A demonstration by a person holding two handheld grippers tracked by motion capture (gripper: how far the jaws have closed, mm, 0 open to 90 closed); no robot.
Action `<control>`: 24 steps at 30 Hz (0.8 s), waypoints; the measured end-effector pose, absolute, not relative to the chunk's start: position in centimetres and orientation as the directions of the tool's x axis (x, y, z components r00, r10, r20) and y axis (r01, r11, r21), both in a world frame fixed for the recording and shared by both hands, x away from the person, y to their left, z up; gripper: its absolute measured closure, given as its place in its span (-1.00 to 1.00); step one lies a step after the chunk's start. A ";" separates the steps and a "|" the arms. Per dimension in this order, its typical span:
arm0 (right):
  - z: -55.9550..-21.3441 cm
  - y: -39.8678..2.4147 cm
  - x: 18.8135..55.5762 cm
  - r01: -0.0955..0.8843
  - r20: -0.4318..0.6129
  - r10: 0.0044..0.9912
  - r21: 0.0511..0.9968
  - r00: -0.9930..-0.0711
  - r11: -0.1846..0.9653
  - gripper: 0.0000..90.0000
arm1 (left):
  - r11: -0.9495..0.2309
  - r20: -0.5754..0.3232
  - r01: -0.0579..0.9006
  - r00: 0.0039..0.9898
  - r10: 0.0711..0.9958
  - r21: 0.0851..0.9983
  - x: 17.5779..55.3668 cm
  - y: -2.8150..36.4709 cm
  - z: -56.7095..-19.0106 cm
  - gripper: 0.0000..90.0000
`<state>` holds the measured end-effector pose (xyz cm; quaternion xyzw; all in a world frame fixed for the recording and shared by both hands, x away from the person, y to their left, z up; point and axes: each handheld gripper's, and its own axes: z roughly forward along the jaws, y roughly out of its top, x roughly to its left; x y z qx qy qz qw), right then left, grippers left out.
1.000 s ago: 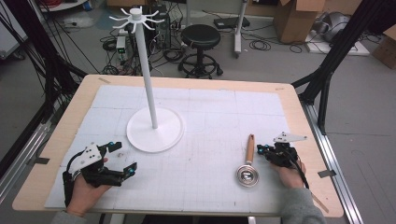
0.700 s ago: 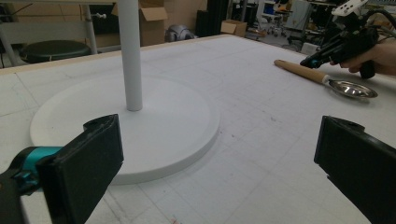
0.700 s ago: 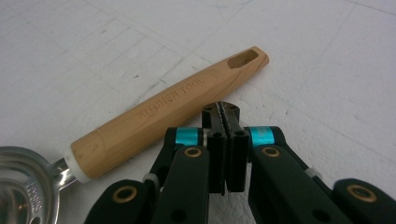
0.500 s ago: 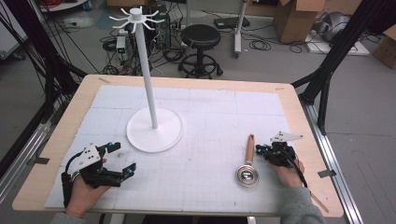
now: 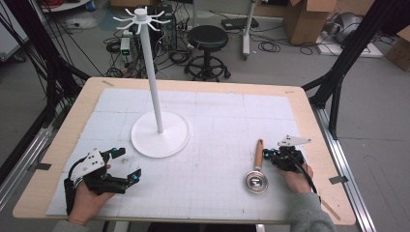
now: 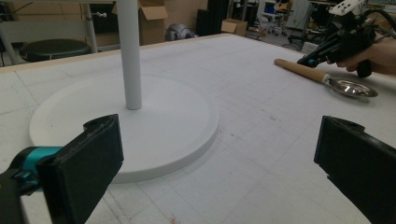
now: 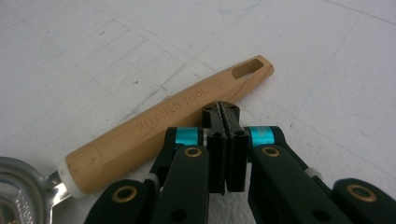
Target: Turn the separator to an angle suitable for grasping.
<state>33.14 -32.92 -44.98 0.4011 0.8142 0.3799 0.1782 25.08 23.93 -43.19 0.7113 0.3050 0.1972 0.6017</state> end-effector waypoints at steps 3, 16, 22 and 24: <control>-45.0 -32.8 33.4 0.514 0.005 0.791 0.762 -0.612 0.394 1.00 | -0.092 -0.084 0.196 0.735 0.673 0.976 25.0 24.1 -43.2 -0.96; -45.0 -32.1 34.2 0.510 -0.002 0.789 0.762 -0.615 0.399 1.00 | -0.084 -0.093 0.206 0.720 0.687 0.975 24.6 24.7 -43.3 -0.96; -45.0 -31.3 34.7 0.503 0.004 0.776 0.763 -0.631 0.405 1.00 | -0.083 -0.093 0.206 0.717 0.691 0.975 24.5 24.9 -43.3 -0.96; -45.0 -30.9 34.9 0.498 0.002 0.770 0.764 -0.638 0.411 1.00 | -0.084 -0.092 0.207 0.716 0.692 0.975 24.4 25.0 -43.3 -0.96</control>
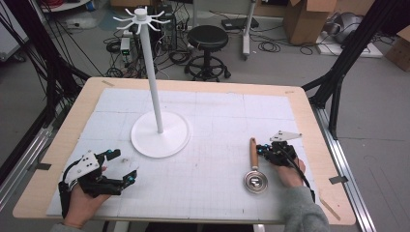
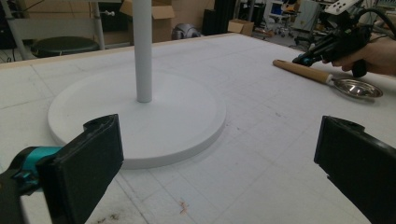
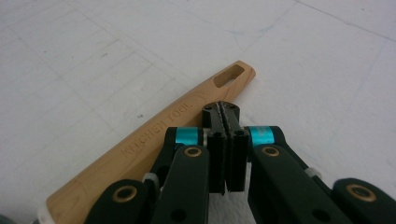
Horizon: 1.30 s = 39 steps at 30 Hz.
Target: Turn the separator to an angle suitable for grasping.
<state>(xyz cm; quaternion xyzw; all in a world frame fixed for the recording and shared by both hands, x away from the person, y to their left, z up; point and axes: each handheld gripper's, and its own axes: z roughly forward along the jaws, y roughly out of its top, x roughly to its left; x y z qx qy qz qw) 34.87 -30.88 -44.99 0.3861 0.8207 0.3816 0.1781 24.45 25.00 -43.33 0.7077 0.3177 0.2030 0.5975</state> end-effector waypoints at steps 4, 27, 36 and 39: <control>-45.0 -30.3 35.2 0.501 0.010 0.763 0.759 -0.647 0.415 1.00 | -0.084 -0.093 0.208 0.714 0.694 0.975 24.4 25.1 -43.4 -0.96; -45.0 -30.0 35.5 0.512 0.032 0.760 0.757 -0.649 0.405 1.00 | -0.085 -0.089 0.206 0.711 0.697 0.975 24.2 25.3 -43.4 -0.96; -45.0 -29.9 35.5 0.508 0.027 0.760 0.759 -0.649 0.407 1.00 | -0.082 -0.092 0.207 0.709 0.700 0.975 24.3 25.2 -43.4 -0.96; -44.9 -29.6 35.5 0.503 0.032 0.750 0.760 -0.661 0.410 1.00 | -0.084 -0.092 0.209 0.711 0.697 0.974 24.3 25.2 -43.4 -0.96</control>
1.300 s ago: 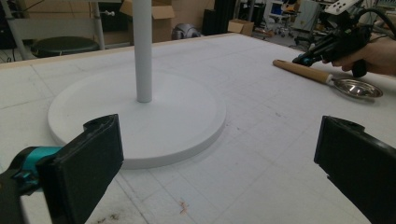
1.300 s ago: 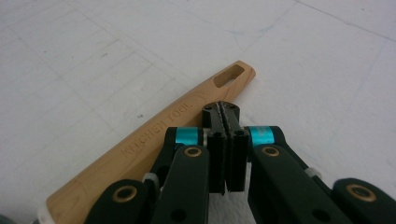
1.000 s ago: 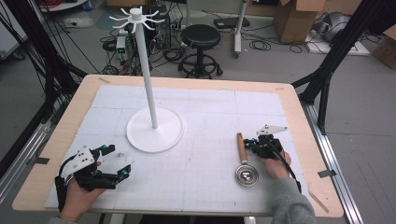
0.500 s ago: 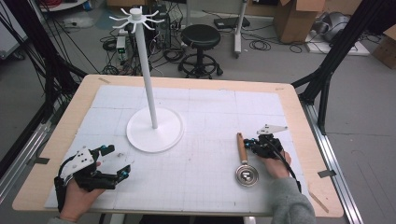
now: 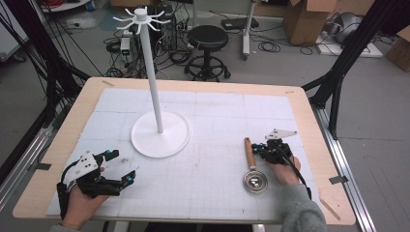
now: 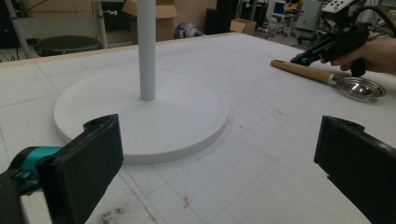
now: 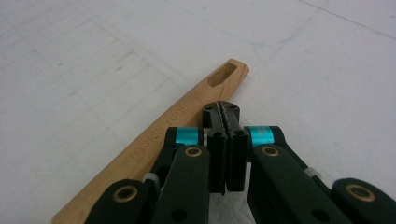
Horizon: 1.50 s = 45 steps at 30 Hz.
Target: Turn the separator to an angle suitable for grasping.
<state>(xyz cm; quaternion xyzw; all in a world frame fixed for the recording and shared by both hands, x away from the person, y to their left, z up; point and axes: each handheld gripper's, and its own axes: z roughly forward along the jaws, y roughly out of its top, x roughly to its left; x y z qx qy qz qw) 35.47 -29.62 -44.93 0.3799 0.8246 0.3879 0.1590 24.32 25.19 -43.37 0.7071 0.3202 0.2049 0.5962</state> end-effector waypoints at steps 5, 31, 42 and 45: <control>-44.7 -28.0 35.6 0.479 0.000 0.718 0.745 -0.696 0.464 1.00 | -0.086 -0.091 0.209 0.714 0.695 0.974 24.4 25.1 -43.4 -0.96; -44.6 -24.8 36.3 0.422 0.011 0.617 0.739 -0.787 0.525 1.00 | -0.087 -0.093 0.215 0.708 0.700 0.973 24.1 25.4 -43.5 -0.96; -44.5 -23.5 36.5 0.404 0.027 0.575 0.738 -0.818 0.541 1.00 | -0.085 -0.095 0.217 0.703 0.705 0.972 23.9 25.6 -43.6 -0.96; -44.6 -23.2 36.5 0.394 0.026 0.560 0.738 -0.828 0.549 1.00 | -0.084 -0.096 0.218 0.701 0.706 0.972 23.9 25.7 -43.6 -0.96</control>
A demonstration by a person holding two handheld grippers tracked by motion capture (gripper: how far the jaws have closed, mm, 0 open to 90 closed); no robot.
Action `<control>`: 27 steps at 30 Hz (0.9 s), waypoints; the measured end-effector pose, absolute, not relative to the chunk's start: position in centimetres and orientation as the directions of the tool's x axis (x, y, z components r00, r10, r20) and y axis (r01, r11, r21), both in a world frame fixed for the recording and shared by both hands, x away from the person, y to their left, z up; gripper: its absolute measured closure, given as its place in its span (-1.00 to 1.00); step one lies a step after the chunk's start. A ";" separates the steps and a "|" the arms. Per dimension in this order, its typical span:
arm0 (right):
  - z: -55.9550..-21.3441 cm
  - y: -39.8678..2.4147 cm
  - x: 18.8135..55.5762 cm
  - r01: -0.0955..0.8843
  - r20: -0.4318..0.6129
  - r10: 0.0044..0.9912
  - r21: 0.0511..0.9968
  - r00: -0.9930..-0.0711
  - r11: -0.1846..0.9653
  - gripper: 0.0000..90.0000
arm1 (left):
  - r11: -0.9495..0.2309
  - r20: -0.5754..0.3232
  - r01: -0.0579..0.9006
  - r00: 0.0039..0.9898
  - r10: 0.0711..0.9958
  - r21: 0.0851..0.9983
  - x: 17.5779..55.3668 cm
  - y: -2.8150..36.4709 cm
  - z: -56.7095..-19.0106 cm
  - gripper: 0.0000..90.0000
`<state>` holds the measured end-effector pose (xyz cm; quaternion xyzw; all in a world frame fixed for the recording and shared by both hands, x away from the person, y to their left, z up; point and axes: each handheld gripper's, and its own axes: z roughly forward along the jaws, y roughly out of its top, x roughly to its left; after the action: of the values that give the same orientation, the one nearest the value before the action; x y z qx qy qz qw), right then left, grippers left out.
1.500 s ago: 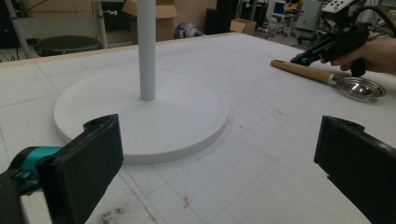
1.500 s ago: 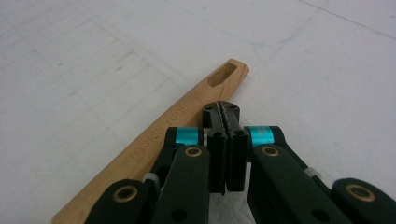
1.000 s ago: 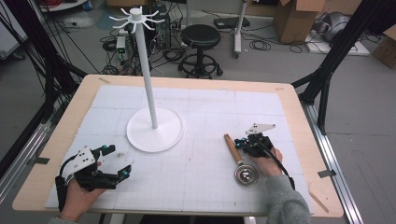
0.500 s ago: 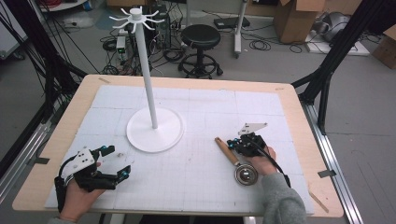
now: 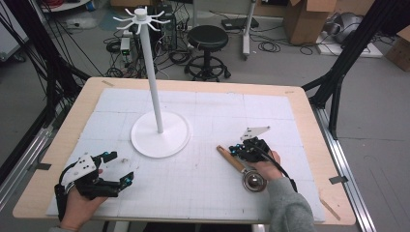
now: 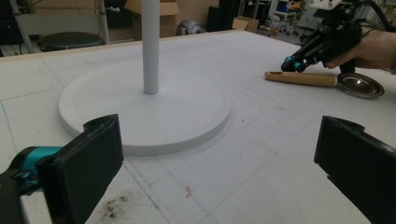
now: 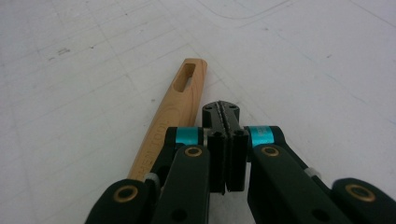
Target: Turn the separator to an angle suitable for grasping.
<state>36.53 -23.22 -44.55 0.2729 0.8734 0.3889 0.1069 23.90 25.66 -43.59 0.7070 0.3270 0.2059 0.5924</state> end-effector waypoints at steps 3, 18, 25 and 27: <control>-44.5 -22.9 36.5 0.393 0.031 0.553 0.735 -0.833 0.552 1.00 | -0.084 -0.096 0.218 0.701 0.707 0.972 23.8 25.7 -43.6 -0.96; -44.4 -21.5 36.5 0.358 0.026 0.498 0.728 -0.867 0.585 1.00 | -0.078 -0.099 0.220 0.694 0.713 0.972 23.5 26.1 -43.6 -0.96; -44.4 -20.9 36.5 0.344 0.022 0.478 0.725 -0.878 0.597 1.00 | -0.080 -0.098 0.220 0.692 0.715 0.972 23.4 26.2 -43.6 -0.96; -44.3 -20.7 36.5 0.336 0.018 0.470 0.724 -0.882 0.602 1.00 | -0.077 -0.099 0.219 0.691 0.716 0.973 23.3 26.3 -43.6 -0.96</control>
<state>36.52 -20.71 -44.33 0.2262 0.8907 0.3844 0.0877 23.33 26.29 -43.58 0.7032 0.3325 0.2097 0.5924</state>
